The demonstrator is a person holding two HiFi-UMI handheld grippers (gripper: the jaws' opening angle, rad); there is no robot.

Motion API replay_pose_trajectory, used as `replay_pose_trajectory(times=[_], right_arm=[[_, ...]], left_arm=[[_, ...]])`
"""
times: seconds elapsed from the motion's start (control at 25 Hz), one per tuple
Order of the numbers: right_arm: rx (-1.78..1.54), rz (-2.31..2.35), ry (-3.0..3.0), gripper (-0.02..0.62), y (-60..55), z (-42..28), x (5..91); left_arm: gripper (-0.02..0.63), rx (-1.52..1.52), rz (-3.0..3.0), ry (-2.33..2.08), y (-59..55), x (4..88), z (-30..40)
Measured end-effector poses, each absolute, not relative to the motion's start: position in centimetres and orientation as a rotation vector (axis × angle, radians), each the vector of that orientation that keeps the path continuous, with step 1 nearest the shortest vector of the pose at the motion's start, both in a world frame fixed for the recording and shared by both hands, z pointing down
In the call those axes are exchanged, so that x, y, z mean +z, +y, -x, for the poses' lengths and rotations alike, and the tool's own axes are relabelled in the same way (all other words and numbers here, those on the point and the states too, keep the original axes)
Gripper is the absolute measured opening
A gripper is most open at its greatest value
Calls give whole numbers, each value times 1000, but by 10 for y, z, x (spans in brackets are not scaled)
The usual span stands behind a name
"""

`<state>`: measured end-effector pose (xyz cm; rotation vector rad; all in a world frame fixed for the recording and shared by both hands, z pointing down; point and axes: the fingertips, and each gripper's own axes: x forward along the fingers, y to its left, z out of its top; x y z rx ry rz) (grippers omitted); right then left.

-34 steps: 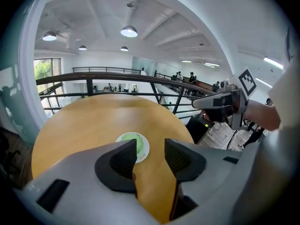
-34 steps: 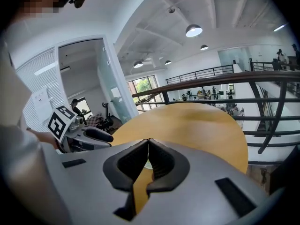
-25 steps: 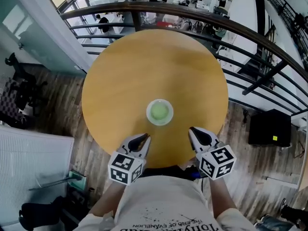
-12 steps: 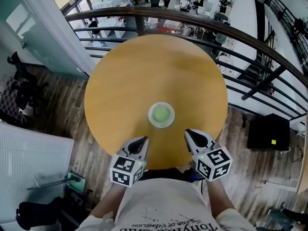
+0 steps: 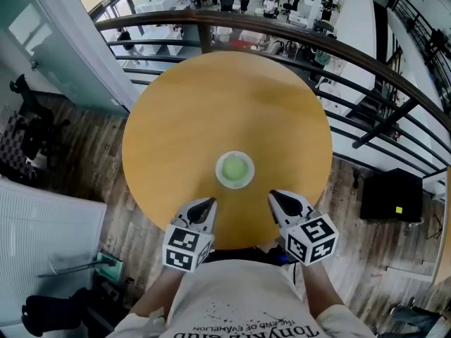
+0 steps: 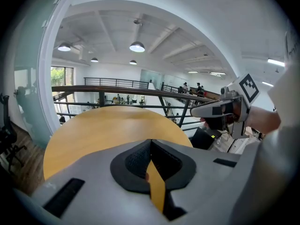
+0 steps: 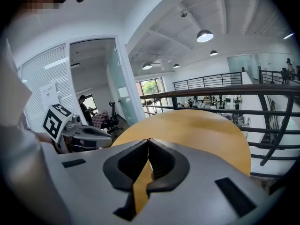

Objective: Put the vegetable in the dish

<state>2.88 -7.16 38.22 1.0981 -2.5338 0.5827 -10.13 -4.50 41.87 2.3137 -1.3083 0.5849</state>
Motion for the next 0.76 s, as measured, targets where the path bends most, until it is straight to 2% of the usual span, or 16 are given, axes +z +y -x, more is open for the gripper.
replay_pose_trajectory(times=[0.76], right_arm=[[566,-1111,-2536,25,-92,-36,381]], left_arm=[[23,587,-2325,-1317,-62,417,101]])
